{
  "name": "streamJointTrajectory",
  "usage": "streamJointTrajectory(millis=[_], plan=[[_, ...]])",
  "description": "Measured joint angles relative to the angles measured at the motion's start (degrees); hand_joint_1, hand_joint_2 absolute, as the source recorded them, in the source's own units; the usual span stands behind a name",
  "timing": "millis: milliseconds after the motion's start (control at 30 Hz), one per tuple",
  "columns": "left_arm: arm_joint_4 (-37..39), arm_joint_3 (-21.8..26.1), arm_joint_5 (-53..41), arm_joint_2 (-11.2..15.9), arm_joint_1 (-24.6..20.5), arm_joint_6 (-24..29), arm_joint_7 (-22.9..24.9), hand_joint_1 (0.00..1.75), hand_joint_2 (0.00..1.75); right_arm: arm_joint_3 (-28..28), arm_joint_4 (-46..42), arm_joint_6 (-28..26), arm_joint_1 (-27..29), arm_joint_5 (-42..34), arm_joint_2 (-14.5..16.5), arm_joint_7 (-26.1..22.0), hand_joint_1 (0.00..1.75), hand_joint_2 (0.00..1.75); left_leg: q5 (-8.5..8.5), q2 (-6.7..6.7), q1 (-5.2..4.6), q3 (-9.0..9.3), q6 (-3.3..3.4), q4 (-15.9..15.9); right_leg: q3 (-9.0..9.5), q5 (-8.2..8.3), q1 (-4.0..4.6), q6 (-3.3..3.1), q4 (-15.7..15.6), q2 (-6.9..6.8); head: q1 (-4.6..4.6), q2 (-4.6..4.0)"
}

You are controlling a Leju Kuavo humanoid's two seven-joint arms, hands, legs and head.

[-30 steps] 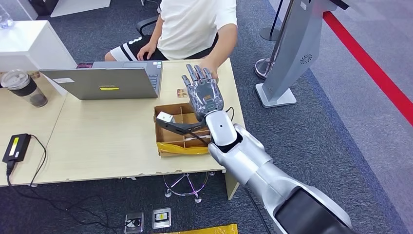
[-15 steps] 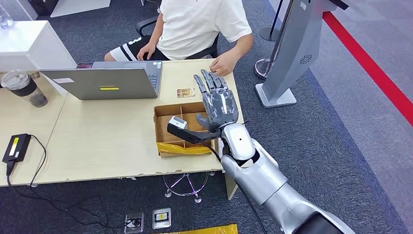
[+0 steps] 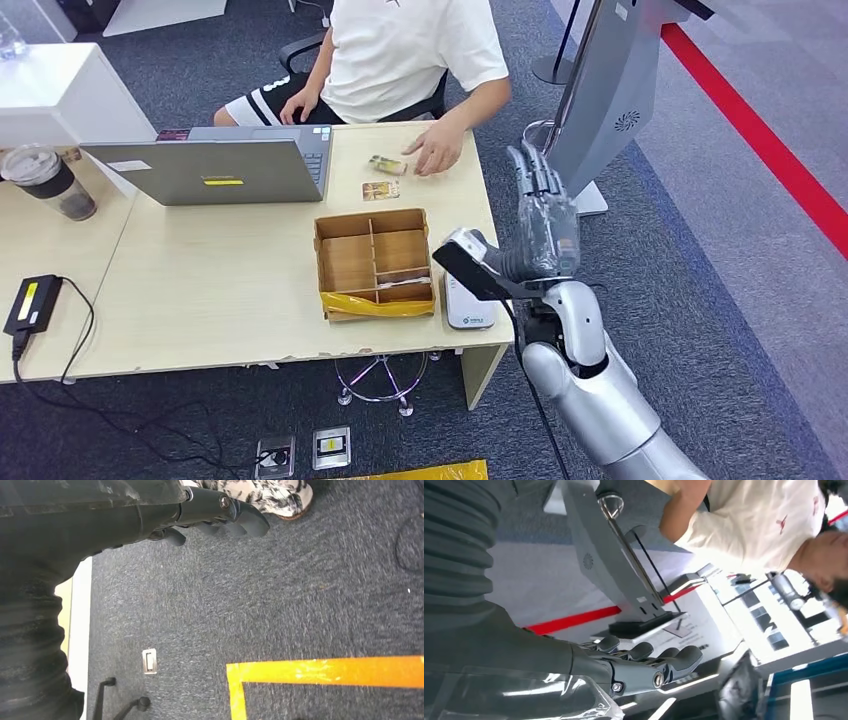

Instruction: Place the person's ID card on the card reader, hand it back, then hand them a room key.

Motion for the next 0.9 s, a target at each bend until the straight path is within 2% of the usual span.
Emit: streamJointTrajectory(millis=[133,233,400,500,700,900], plan=[[0.0,0.2,0.3,0.2,0.0,1.0,-1.9,0.0,1.75,-1.1,-1.1,-7.1,3.4,-7.4,-2.3,-1.3,0.0,1.75,-0.01,0.01,-0.01,-0.02,0.0,0.0,-0.01,0.0,-0.01,0.0,0.0,0.01,0.01,0.0],[-0.4,0.4,-1.1,0.5,-0.1,2.5,-3.1,0.0,1.75,-1.6,-1.8,-11.3,6.6,-9.8,-3.6,-2.0,0.0,1.75,-0.01,0.01,-0.01,-0.02,0.0,0.0,0.0,0.0,-0.02,0.0,0.0,0.0,0.01,0.0],[-2.5,0.5,-3.3,1.3,0.3,4.3,-2.1,0.0,1.75,-1.5,-5.2,-12.6,10.1,-7.8,-4.6,-4.2,0.0,1.75,-0.02,0.07,-0.01,-0.04,-0.01,0.0,-0.02,0.0,-0.01,0.0,0.0,0.04,-0.01,0.0],[-3.2,0.5,-4.3,1.4,0.3,4.2,-2.0,0.0,1.75,-0.5,-7.5,-9.9,10.5,-4.1,-4.5,-5.5,0.0,1.75,-0.02,0.05,0.01,-0.04,-0.01,0.0,-0.01,0.0,0.01,0.0,0.0,0.03,0.0,0.0],[-4.1,0.9,-6.5,1.4,0.3,3.5,-2.0,0.0,1.75,5.1,-10.3,1.8,10.6,4.4,-3.1,-6.7,0.0,1.75,-0.01,0.04,0.02,-0.04,-0.02,0.0,0.01,0.0,0.02,0.0,0.0,0.02,0.01,0.0],[-4.9,1.0,-8.1,1.4,0.3,3.4,-2.0,0.0,1.75,10.1,-10.2,8.1,10.4,6.9,-1.0,-7.0,0.0,1.75,-0.01,0.01,0.02,-0.06,-0.01,0.0,0.01,-0.01,0.02,-0.02,0.0,0.0,0.01,0.0]])
